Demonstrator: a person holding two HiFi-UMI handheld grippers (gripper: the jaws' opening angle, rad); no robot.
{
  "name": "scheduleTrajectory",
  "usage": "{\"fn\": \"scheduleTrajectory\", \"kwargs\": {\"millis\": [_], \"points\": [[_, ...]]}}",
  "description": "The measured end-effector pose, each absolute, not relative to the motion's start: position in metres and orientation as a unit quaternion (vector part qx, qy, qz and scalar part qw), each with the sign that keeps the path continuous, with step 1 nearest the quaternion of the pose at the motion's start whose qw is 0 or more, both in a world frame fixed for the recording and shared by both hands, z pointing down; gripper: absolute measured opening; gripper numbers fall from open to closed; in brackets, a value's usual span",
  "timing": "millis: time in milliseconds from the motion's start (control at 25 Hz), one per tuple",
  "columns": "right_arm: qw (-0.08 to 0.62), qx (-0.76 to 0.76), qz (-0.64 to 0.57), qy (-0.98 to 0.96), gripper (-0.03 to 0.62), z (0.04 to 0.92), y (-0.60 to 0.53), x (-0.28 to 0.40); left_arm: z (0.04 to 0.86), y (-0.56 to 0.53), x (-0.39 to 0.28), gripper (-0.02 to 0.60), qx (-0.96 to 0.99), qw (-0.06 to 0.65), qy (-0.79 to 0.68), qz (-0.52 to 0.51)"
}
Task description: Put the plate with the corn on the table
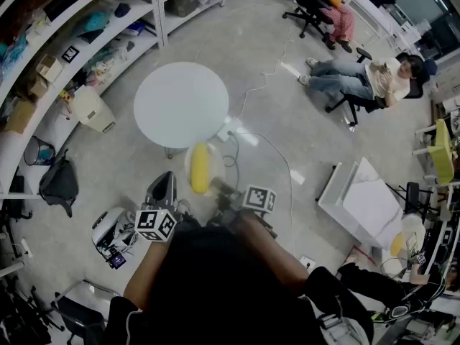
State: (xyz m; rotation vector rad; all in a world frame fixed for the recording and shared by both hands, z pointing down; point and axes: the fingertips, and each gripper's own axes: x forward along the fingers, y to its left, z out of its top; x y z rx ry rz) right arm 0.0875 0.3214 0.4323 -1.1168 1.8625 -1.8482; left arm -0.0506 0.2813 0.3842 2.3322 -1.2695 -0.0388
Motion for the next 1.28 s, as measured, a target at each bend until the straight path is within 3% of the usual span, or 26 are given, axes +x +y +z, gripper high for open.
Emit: {"fn": "scheduleTrajectory", "kwargs": {"millis": [1280], "points": [[0.166, -0.415, -0.644, 0.621, 0.046, 0.427, 0.301, 0.040, 0.374, 0.246, -0.089, 0.003, 0.872, 0.230, -0.430, -0.031]]}}
